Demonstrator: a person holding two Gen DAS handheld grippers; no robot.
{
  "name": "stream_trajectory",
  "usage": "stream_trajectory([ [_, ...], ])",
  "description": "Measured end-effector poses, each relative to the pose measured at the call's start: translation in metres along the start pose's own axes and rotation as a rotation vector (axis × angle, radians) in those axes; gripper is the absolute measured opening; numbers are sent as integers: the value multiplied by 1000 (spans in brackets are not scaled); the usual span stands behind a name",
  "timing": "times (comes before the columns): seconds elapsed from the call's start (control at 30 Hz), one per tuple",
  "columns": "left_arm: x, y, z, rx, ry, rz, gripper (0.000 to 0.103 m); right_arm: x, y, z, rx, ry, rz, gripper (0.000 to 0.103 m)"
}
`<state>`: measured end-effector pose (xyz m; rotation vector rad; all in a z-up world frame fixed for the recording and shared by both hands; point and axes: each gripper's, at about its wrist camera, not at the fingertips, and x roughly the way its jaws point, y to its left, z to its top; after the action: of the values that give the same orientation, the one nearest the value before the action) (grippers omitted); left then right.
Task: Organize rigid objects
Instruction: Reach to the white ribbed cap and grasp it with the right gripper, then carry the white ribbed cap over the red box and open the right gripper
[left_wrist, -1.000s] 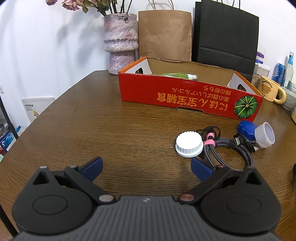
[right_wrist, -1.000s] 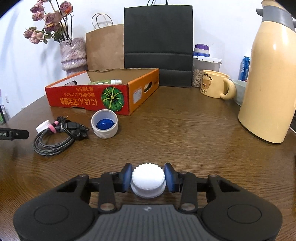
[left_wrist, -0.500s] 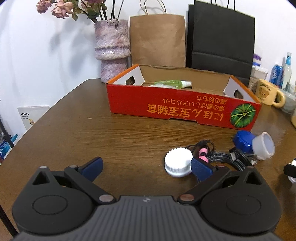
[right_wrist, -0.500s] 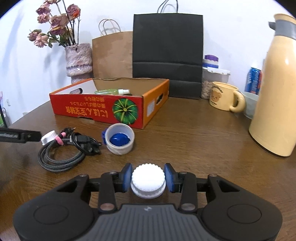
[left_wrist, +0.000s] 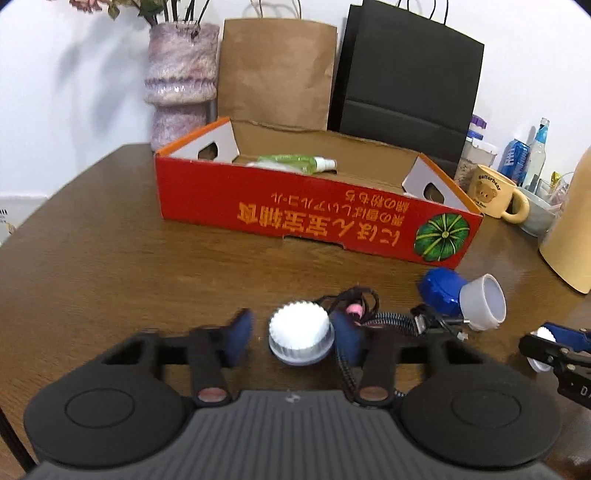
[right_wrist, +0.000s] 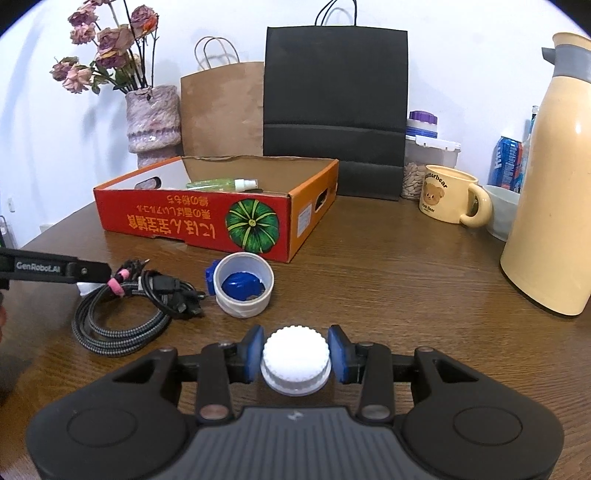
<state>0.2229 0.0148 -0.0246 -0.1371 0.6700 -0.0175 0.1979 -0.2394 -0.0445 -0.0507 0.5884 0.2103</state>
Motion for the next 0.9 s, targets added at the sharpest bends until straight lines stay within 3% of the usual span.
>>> stream_trajectory([
  [0.1,-1,4,-1,-23,9,-20,39,0,2,0,0,-5,-12,37],
  [0.53,-22,7,0,-24,-75,33,37,-7,6,1,44,-73,-56,37],
  [0.9,-48,4,13,-24,-168,51,37,-18,40,15,58,-178,-2,37],
])
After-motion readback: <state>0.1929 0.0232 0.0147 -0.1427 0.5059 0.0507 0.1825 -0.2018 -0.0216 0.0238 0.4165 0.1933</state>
